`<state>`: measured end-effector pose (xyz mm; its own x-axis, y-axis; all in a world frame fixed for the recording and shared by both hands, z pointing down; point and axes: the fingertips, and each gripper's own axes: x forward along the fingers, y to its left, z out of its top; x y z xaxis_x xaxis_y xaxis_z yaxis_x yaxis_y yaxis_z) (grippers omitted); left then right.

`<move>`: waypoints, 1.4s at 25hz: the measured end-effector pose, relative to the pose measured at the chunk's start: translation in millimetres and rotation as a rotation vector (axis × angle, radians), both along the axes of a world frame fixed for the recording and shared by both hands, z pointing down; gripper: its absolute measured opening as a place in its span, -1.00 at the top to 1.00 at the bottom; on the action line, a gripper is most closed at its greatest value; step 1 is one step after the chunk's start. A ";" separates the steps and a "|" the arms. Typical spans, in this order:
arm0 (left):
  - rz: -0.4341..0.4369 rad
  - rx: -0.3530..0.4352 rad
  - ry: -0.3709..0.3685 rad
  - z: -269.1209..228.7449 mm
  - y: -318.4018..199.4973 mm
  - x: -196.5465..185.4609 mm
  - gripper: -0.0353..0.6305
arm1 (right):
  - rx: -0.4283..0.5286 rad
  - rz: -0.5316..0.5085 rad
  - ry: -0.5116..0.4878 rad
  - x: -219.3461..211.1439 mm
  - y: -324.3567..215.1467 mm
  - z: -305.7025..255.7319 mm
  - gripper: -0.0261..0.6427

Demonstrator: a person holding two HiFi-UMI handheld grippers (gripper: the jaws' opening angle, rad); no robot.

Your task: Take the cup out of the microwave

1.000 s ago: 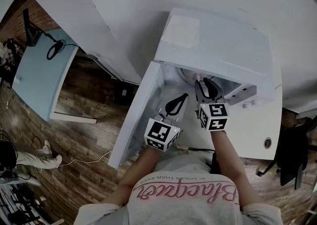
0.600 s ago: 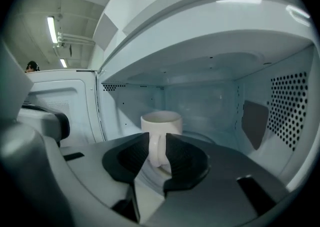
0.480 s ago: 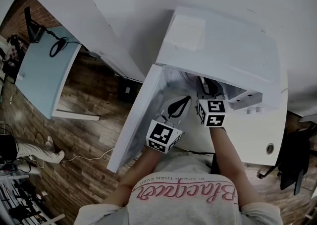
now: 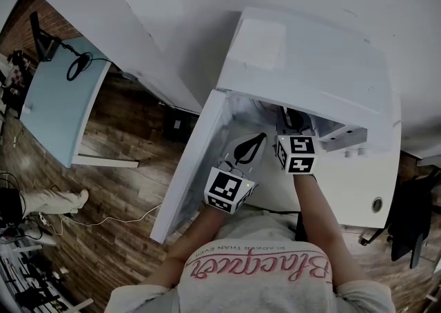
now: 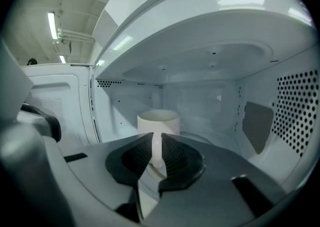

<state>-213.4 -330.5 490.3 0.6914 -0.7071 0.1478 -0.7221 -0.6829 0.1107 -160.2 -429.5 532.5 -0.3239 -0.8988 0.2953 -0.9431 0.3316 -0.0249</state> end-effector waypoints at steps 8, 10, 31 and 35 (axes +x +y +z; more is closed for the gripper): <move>0.022 0.009 0.014 -4.6 11.6 5.0 0.88 | -0.004 -0.001 -0.016 -1.8 9.7 -2.4 0.76; 0.016 0.000 0.014 -5.8 15.3 4.2 0.88 | -0.009 0.002 -0.021 -2.7 13.2 -3.9 0.76; -0.025 -0.002 0.042 -17.0 34.9 -6.3 0.88 | -0.001 0.050 -0.066 4.3 37.9 -15.3 0.76; -0.041 -0.003 0.044 -16.7 38.5 -11.6 0.88 | 0.007 0.043 -0.066 2.9 42.6 -18.1 0.76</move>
